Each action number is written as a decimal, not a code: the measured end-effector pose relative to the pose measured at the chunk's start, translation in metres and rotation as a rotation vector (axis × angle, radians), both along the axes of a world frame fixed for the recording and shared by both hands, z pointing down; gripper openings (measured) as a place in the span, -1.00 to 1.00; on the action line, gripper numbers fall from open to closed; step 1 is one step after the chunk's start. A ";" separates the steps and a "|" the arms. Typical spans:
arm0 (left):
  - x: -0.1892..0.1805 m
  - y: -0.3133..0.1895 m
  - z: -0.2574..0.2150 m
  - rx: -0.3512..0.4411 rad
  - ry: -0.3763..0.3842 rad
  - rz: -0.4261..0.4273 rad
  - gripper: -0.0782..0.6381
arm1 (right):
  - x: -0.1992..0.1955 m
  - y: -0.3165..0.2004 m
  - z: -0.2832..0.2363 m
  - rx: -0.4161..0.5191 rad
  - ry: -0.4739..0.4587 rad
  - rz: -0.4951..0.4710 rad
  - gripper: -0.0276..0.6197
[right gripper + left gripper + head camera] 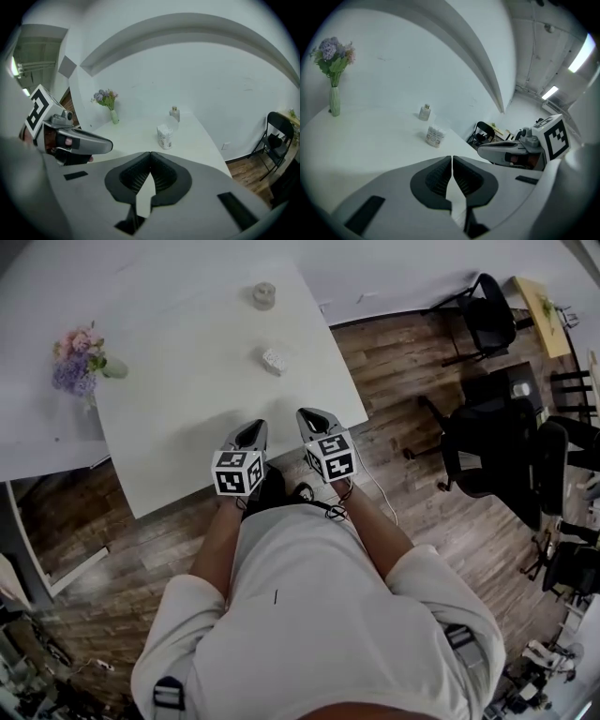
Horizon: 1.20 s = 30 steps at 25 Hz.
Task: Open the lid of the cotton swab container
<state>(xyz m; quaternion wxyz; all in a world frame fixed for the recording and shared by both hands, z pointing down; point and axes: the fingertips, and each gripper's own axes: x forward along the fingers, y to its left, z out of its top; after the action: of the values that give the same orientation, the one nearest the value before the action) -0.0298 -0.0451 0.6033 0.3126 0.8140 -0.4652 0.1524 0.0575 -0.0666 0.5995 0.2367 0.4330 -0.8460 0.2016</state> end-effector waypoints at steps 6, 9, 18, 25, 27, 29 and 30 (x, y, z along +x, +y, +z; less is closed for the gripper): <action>0.037 0.060 -0.035 0.091 -0.024 -0.049 -0.71 | 0.054 0.053 -0.050 0.130 -0.041 0.039 -0.92; 0.045 0.080 -0.058 0.136 -0.054 -0.051 -0.71 | 0.069 0.072 -0.074 0.196 -0.043 0.046 -0.92; 0.062 0.077 -0.161 0.363 -0.012 -0.053 -0.71 | 0.084 0.092 -0.155 0.342 -0.098 0.084 -0.92; 0.041 0.074 -0.212 0.487 -0.076 -0.055 -0.71 | 0.073 0.101 -0.208 0.429 -0.082 0.128 -0.92; 0.027 0.076 -0.225 0.526 -0.108 -0.057 -0.71 | 0.065 0.102 -0.222 0.463 -0.082 0.134 -0.92; 0.013 0.075 -0.237 0.563 -0.132 -0.063 -0.71 | 0.057 0.100 -0.234 0.492 -0.088 0.143 -0.92; 0.009 0.074 -0.241 0.575 -0.134 -0.067 -0.71 | 0.054 0.099 -0.239 0.499 -0.090 0.147 -0.92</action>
<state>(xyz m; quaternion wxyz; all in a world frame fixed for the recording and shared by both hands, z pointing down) -0.0212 0.0285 0.3625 0.0426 0.8415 -0.5355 0.0573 0.1110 0.0320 0.3609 0.0693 0.5288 -0.8456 0.0223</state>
